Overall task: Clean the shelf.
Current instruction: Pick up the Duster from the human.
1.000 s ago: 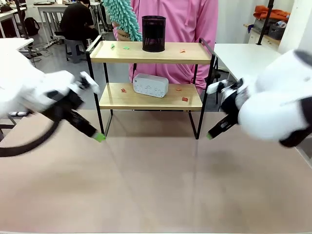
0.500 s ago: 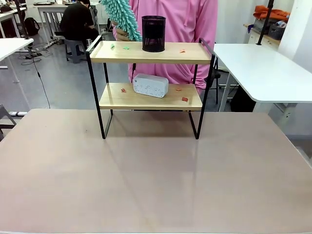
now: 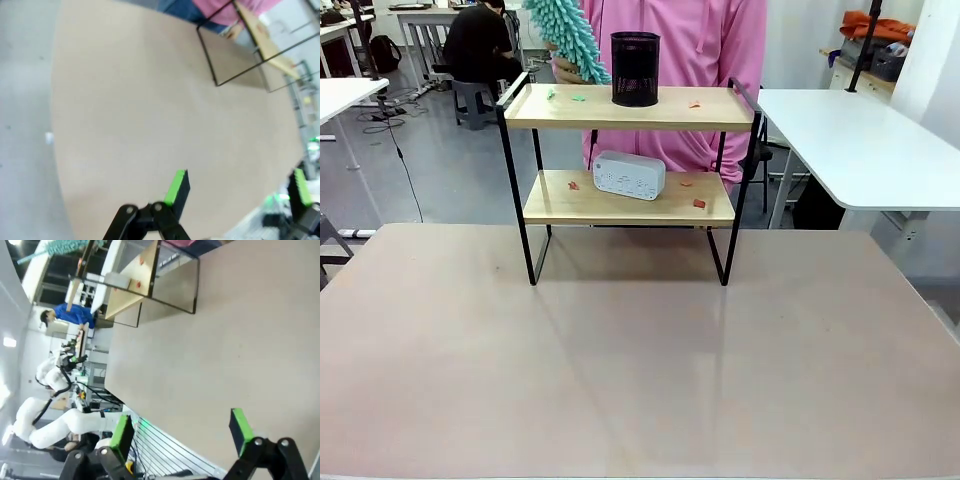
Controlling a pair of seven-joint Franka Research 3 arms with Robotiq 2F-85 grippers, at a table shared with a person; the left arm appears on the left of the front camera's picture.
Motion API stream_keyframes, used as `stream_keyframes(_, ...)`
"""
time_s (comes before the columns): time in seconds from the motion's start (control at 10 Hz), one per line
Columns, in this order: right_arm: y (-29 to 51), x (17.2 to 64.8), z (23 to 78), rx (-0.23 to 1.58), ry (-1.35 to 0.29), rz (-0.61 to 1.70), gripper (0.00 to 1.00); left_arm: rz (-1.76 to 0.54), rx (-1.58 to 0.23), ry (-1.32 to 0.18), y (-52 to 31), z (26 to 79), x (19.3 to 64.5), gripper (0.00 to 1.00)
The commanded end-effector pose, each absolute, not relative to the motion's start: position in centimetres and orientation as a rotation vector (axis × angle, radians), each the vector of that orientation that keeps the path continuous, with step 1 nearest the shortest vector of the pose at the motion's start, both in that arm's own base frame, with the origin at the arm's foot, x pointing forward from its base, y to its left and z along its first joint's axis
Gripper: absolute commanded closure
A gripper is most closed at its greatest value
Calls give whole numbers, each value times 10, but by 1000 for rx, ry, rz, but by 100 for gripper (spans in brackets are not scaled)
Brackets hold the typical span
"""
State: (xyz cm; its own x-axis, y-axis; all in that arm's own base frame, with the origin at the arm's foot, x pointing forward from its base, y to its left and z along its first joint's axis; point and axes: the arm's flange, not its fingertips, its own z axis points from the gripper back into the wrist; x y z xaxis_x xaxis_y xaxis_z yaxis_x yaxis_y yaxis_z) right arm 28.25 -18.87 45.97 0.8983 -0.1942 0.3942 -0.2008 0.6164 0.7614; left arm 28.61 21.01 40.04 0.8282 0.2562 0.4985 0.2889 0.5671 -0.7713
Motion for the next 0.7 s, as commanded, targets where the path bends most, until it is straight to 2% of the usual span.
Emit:
stream_keyframes(0.0, -193, 272, 464, 926, -515, 28, 0, -80, -975, -675, 209, 415, 273, 0)
stream_keyframes(0.6, -193, 272, 464, 926, -515, 28, 0, -80, -975, -675, 209, 415, 273, 0)
